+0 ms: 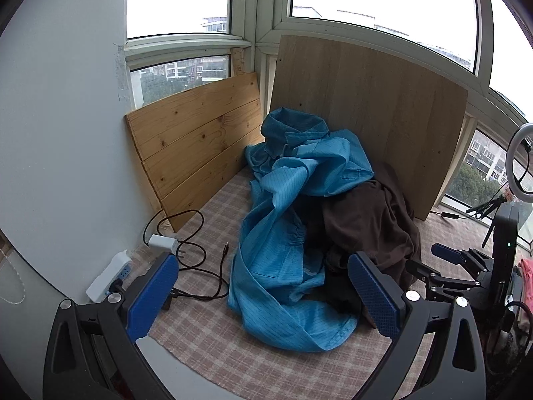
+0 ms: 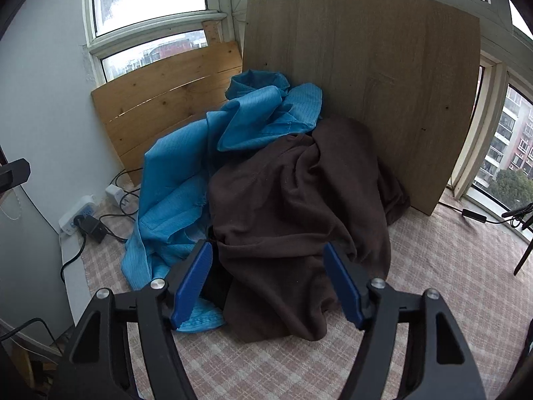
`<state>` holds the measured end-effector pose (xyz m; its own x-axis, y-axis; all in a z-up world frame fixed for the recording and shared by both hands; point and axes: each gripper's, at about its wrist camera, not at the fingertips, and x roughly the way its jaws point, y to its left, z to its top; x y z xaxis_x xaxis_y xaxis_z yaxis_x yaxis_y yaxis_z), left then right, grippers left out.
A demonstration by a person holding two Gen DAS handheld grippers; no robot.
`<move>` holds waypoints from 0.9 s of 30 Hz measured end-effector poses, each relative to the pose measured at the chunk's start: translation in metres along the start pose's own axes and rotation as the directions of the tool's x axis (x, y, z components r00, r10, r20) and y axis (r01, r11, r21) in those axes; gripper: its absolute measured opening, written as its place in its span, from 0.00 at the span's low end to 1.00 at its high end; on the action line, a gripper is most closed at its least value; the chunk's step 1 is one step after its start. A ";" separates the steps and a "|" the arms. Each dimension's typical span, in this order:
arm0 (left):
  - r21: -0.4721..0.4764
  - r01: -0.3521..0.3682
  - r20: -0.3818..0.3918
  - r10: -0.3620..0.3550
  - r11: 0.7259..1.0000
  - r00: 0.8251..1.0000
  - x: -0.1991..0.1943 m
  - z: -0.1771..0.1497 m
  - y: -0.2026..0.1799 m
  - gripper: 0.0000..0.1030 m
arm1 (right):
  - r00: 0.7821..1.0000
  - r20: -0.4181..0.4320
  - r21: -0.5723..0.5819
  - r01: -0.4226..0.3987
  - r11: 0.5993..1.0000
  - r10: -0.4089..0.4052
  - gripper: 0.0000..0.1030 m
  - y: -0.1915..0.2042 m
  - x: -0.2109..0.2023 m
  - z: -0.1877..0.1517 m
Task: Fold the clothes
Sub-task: 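Grasp the dark brown garment with the right gripper and lift it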
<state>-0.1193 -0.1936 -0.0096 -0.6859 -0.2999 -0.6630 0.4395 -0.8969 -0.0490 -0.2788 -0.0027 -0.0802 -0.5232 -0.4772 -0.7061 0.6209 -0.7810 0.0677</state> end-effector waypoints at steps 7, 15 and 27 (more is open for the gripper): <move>0.020 0.078 -0.079 -0.076 0.997 0.994 0.046 0.001 0.023 0.99 | 0.987 -0.120 -0.100 0.091 0.991 -0.103 0.67 0.037 0.089 0.010; 0.023 0.135 -0.115 -0.131 0.991 0.985 0.068 0.001 0.047 0.99 | 0.991 -0.131 0.055 0.013 0.998 -0.006 0.25 0.001 0.097 0.018; 0.025 0.182 -0.081 -0.179 0.983 0.980 0.068 0.012 0.061 0.99 | 0.909 0.299 0.459 -0.404 0.792 0.290 0.08 -0.096 -0.027 0.097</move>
<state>-0.1459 -0.2723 -0.0484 -0.7041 -0.1067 -0.7021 0.2930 -0.9442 -0.1503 -0.3808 0.0462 0.0003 -0.4700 -0.7811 -0.4112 0.4350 -0.6103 0.6621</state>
